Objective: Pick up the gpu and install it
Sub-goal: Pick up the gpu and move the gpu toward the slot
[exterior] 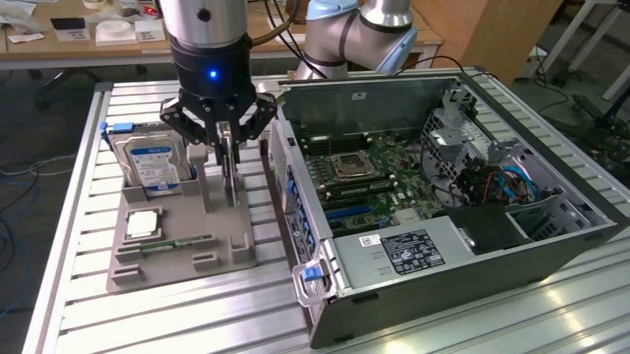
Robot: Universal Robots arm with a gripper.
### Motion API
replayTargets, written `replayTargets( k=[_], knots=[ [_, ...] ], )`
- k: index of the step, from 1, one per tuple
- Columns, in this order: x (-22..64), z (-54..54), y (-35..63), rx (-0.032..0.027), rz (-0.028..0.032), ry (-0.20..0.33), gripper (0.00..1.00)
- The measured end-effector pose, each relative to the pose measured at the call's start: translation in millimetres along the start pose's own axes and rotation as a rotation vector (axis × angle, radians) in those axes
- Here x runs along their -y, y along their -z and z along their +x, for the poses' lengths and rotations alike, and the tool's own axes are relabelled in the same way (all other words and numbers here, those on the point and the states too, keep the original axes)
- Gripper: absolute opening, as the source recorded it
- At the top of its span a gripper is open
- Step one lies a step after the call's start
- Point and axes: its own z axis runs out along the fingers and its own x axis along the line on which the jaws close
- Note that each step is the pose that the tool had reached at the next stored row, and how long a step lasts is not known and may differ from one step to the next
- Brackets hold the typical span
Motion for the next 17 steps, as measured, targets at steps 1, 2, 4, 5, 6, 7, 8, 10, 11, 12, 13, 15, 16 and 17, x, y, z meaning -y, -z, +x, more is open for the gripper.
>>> replayTargets(
  k=[1,2,4,5,6,7,8,10,11,12,13,15,16,17],
  knots=[
    [0.0,0.0,0.0,0.0,0.0,0.0,0.27],
    [0.0,0.0,0.0,0.0,0.0,0.0,0.27],
    [0.0,0.0,0.0,0.0,0.0,0.0,0.27],
    [0.0,0.0,0.0,0.0,0.0,0.0,0.27],
    [0.0,0.0,0.0,0.0,0.0,0.0,0.27],
    [0.0,0.0,0.1,0.0,0.0,0.0,0.27],
    [0.0,0.0,0.6,-0.0002,0.0001,0.0,0.27],
    [-0.1,-0.1,2.1,-0.0001,0.0001,0.0,0.27],
    [-0.2,-0.1,3.1,-0.0001,0.0001,0.0,0.27],
    [-0.2,-0.1,4.4,-0.0001,0.0,0.0,0.27],
    [-0.3,-0.2,5.8,0.0,0.0,0.0,0.27],
    [-0.4,-0.2,8.7,0.0,0.0,0.0,0.27],
    [-0.5,-0.3,10.3,0.0,0.0,0.0,0.27],
    [-0.6,-0.3,11.8,0.0,0.0,0.0,0.27]
  ],
)
